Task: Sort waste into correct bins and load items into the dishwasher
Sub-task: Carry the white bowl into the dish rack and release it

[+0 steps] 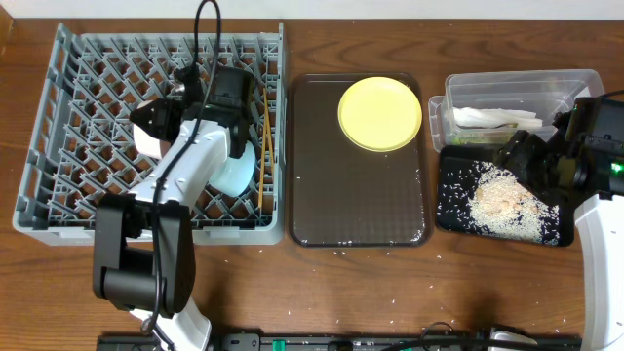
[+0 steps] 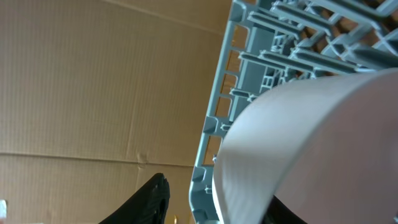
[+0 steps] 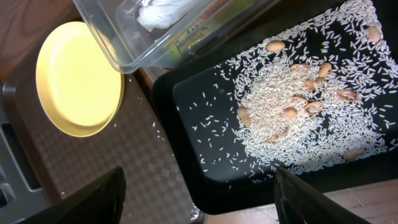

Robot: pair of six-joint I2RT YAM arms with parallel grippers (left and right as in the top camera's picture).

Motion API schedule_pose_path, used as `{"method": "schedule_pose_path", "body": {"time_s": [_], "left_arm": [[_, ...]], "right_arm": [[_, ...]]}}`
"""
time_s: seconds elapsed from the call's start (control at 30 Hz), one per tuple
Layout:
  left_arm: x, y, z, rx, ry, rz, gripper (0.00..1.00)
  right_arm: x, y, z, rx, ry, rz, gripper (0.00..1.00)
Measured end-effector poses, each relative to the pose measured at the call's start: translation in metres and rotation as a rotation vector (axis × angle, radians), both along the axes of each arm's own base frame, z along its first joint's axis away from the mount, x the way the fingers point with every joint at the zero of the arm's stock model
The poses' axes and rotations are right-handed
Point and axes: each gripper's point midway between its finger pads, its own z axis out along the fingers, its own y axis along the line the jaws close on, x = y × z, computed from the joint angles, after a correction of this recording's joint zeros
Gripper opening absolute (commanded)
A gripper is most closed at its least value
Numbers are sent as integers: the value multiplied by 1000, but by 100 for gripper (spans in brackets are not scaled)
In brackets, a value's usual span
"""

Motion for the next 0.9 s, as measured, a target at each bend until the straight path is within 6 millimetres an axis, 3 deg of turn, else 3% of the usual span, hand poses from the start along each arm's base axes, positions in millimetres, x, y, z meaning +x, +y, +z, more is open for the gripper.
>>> {"method": "schedule_pose_path", "body": {"time_s": [0.2, 0.37, 0.47, 0.57, 0.7, 0.9], "left_arm": [[2, -14, -3, -17, 9, -39, 43], [8, -74, -17, -158, 47, -217, 38], [4, -112, -2, -244, 10, -331, 32], [-11, -135, 23, -366, -49, -413, 11], [-38, -138, 34, -629, -90, -421, 8], [-46, -130, 5, -991, -87, -295, 8]], "right_arm": [[0, 0, 0, 0, 0, 0, 73], [0, 0, 0, 0, 1, 0, 73], [0, 0, 0, 0, 1, 0, 73], [-1, 0, 0, 1, 3, 0, 73], [-1, 0, -1, 1, 5, 0, 74], [-2, 1, -1, 3, 10, 0, 74]]}}
